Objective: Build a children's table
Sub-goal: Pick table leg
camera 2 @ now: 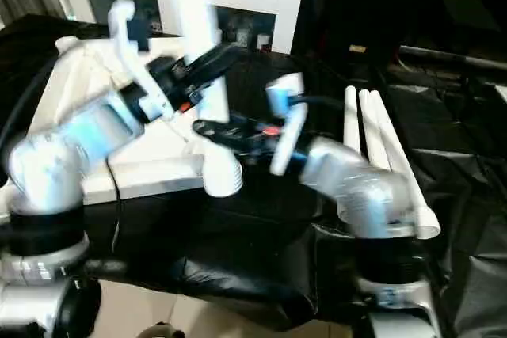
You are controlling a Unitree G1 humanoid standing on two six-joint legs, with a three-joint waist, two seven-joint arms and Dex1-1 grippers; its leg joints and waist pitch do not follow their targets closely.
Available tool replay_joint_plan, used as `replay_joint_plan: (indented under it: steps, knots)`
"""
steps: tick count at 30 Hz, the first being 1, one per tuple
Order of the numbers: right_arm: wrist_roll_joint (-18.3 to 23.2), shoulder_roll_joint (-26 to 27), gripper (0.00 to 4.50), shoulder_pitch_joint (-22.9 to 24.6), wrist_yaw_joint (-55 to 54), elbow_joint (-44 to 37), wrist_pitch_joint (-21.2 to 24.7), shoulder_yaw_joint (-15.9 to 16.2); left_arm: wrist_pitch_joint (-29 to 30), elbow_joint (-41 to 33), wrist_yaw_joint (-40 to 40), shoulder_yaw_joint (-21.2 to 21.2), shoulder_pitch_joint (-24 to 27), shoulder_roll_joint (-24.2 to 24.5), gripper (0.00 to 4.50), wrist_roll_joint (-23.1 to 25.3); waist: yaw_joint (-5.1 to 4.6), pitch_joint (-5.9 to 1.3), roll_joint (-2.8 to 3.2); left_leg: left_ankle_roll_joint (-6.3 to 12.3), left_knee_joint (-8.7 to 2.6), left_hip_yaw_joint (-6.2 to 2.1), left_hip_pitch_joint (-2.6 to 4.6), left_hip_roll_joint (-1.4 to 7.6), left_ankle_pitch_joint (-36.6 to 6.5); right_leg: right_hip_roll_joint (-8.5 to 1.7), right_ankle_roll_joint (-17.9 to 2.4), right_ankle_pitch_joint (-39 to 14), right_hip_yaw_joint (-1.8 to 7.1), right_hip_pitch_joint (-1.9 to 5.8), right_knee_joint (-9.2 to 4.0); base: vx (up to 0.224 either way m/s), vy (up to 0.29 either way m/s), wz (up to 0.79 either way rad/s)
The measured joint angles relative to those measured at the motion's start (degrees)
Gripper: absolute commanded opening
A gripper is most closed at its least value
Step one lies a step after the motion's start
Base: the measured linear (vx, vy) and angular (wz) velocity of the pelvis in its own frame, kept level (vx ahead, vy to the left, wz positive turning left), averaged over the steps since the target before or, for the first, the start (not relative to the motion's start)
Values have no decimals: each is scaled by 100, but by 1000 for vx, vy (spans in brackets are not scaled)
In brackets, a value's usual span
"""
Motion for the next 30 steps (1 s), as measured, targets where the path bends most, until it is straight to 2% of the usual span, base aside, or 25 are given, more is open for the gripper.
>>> replay_joint_plan:
  steps: [4,10,21,22,23,26,30]
  knots:
    - [370,-87,182,0,21,30,353,-156,144,-52,-10,2,-15,-3,185,-152,-17,-4,-43,-6,0,0,4,2,3,0,0,2,0,1,3,0,0,0]
    - [736,-130,182,0,-23,22,647,-281,272,-87,-9,53,-50,-5,185,-377,-7,-9,-55,-6,0,0,2,2,3,0,1,2,0,1,1,0,0,0]
    - [909,-132,182,0,-165,-113,732,-378,346,-57,2,115,-159,-14,185,-502,0,-9,-56,-8,0,0,2,2,4,0,2,3,-1,2,1,0,0,0]
    - [843,-132,182,0,-216,-153,663,-369,229,-54,16,52,-159,-3,185,-406,0,-8,-56,-8,0,0,2,2,4,0,2,3,-1,2,1,0,0,0]
    - [743,-132,238,-1,-258,-173,573,-350,92,-49,40,-42,-161,7,185,-265,0,-9,-56,-8,0,0,2,2,4,0,3,3,-1,2,0,0,0,0]
    - [530,-116,252,-21,-423,-179,338,-324,-155,-55,113,-314,-157,91,185,167,0,-10,-54,-9,0,0,3,2,5,0,7,6,-1,3,-1,0,0,0]
    - [123,-17,299,-35,-797,-271,-2,-171,-491,-27,401,-500,-33,89,184,762,-13,-10,-53,-11,-1,-1,4,2,6,0,10,8,-1,3,-1,0,0,0]
